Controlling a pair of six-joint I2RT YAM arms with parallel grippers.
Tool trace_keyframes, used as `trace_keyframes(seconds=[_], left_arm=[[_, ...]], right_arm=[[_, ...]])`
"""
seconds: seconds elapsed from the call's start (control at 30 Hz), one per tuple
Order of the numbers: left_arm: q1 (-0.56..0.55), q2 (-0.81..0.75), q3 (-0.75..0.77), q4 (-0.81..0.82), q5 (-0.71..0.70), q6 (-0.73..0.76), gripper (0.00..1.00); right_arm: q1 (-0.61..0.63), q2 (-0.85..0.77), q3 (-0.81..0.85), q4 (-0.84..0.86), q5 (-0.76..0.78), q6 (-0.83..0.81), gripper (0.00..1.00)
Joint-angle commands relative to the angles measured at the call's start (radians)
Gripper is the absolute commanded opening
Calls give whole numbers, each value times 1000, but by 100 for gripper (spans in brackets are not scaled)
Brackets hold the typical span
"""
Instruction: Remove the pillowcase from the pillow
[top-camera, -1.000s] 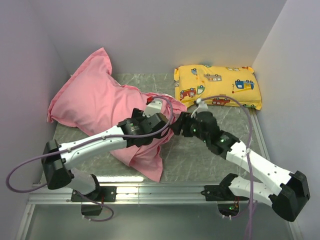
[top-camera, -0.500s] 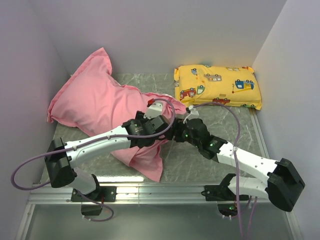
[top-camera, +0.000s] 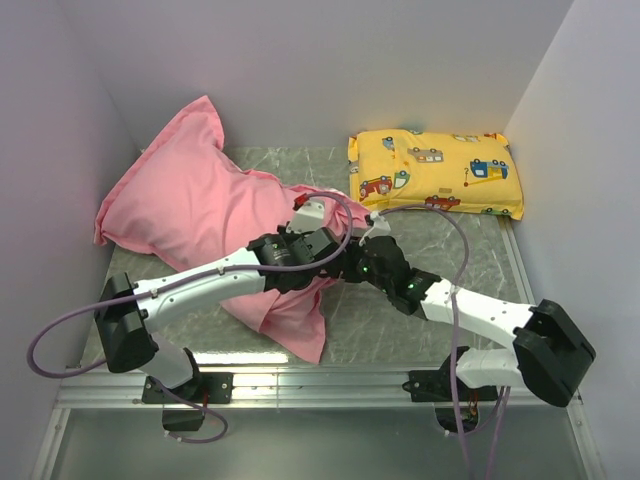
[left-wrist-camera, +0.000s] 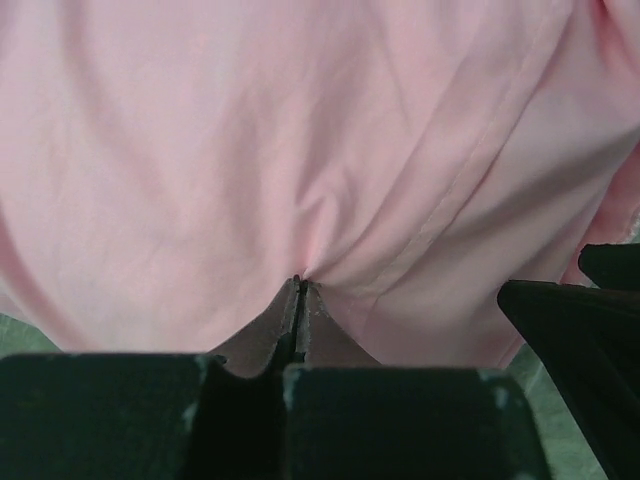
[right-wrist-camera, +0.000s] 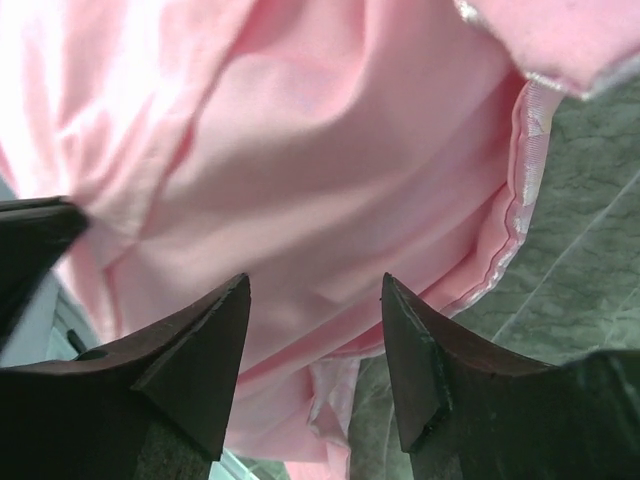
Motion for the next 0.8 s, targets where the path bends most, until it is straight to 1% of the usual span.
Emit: trace_keyframes(seconds=[0.0, 0.07, 0.17, 0.2, 0.3, 0.37, 0.47, 0.5, 0.53, 0.57, 0.6, 0.63, 0.67, 0.7, 0.77], left_arm=[[19, -45, 46, -38, -62, -26, 1], [25, -62, 55, -50, -64, -29, 0], [37, -90, 61, -52, -67, -23, 0], [47, -97, 61, -56, -65, -22, 0], [68, -122, 62, -65, -70, -19, 1], [88, -142, 59, -72, -81, -17, 0], [169, -183, 55, -66, -67, -7, 1], [223, -198, 50, -50, -61, 3, 0], [257, -227, 32, -6, -27, 27, 0], [296, -243, 20, 25, -1, 47, 0], [374, -264, -15, 60, 22, 91, 1], [414, -269, -31, 110, 49, 102, 1], [451, -268, -40, 120, 85, 104, 1], [505, -254, -49, 125, 96, 106, 1], [543, -235, -62, 160, 132, 110, 1]], right_arm=[[7, 45, 41, 62, 33, 3, 59], [7, 77, 50, 66, 39, 5, 54], [7, 116, 76, 62, 45, 2, 36], [7, 122, 82, 60, 45, 5, 24], [5, 134, 91, 48, 66, 6, 0], [1, 137, 94, 36, 86, 3, 0], [-30, 127, 91, -1, 109, 0, 0], [-47, 118, 73, -9, 106, 5, 0], [-71, 99, 64, -10, 97, 8, 0], [-123, 90, 53, -13, 82, 14, 0], [-156, 79, 33, -16, 52, 15, 0], [-183, 56, 25, -23, 42, 14, 0], [-209, 44, 21, -51, 39, 6, 0], [-263, 32, 16, -68, 37, 2, 0], [-301, -2, 15, -105, 25, -20, 0]])
